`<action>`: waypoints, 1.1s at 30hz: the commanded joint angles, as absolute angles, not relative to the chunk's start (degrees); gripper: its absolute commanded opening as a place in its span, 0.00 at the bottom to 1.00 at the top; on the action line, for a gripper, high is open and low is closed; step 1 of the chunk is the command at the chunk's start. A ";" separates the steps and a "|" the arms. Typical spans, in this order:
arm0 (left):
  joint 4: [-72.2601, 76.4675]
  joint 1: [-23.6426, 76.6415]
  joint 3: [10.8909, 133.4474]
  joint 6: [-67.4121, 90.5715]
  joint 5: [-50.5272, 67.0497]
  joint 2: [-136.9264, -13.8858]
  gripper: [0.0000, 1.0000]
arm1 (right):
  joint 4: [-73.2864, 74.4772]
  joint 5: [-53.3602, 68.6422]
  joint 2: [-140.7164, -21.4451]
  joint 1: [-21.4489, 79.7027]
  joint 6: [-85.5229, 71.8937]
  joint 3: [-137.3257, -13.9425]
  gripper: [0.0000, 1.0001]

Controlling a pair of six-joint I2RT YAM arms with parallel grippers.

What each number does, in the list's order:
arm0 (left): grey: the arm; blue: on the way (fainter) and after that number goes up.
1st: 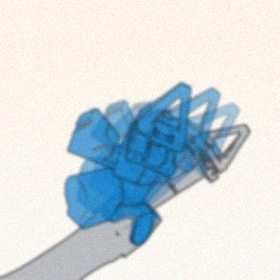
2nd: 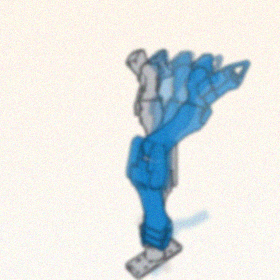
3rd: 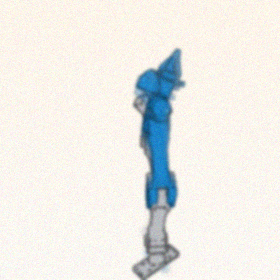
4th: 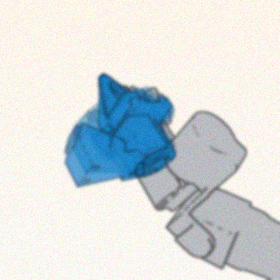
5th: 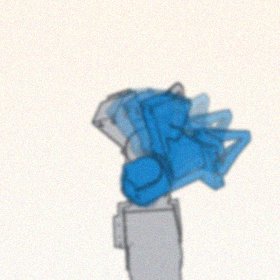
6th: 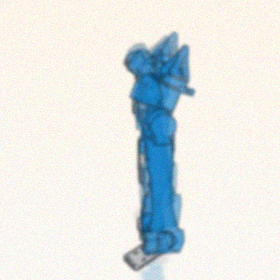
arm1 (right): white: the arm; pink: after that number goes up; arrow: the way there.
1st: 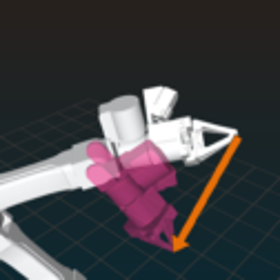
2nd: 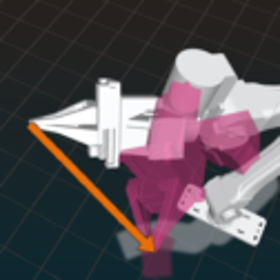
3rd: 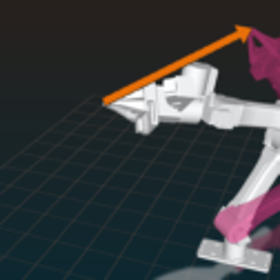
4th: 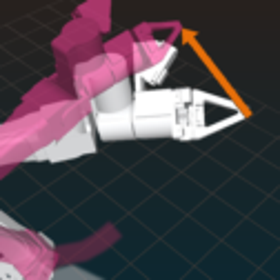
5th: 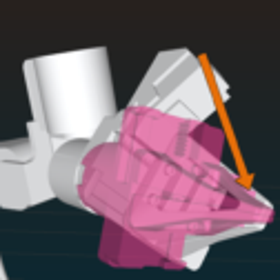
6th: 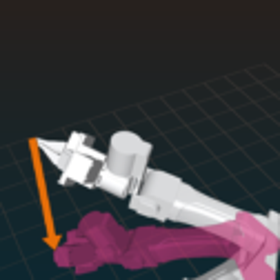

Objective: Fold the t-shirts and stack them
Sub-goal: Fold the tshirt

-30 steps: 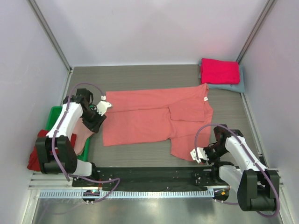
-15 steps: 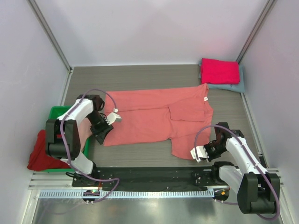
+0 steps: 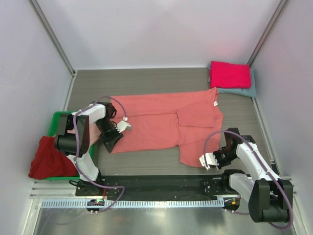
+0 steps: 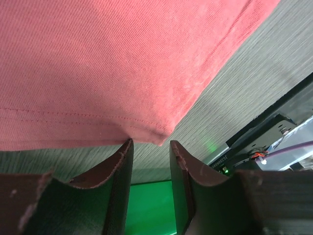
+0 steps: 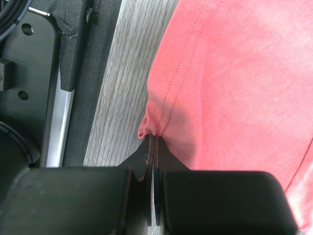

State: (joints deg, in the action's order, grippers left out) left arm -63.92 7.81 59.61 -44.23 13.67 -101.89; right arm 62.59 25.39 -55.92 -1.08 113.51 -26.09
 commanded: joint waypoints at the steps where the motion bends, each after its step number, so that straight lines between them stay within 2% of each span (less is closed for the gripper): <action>1: -60.12 8.61 59.50 -41.76 11.70 -102.13 0.38 | 60.38 23.47 -56.95 -0.88 133.07 -25.93 0.01; 11: -50.99 15.02 54.50 -32.01 6.51 -105.02 0.36 | 58.37 23.03 -57.92 -0.88 131.75 -25.66 0.01; 18: -49.22 16.00 53.70 -28.04 4.48 -104.77 0.17 | 55.81 23.03 -56.96 -0.88 128.59 -24.70 0.01; 19: -49.13 16.08 53.53 -27.60 4.40 -104.77 0.11 | 55.11 23.03 -56.34 -0.88 128.06 -24.61 0.01; 24: -47.20 16.61 53.35 -24.96 3.43 -103.28 0.00 | 53.26 22.94 -53.53 -0.88 124.99 -22.77 0.01; 28: -46.93 16.87 54.31 -23.99 3.34 -100.13 0.00 | 51.60 23.03 -50.46 -0.88 120.96 -22.94 0.01; 33: -50.62 16.87 57.29 -24.61 2.73 -93.44 0.00 | 48.96 23.90 -48.61 -0.88 109.71 -29.61 0.01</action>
State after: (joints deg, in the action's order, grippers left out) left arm -56.55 16.51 55.59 -24.45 1.10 -97.80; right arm 53.28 23.90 -50.00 -1.08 112.88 -24.75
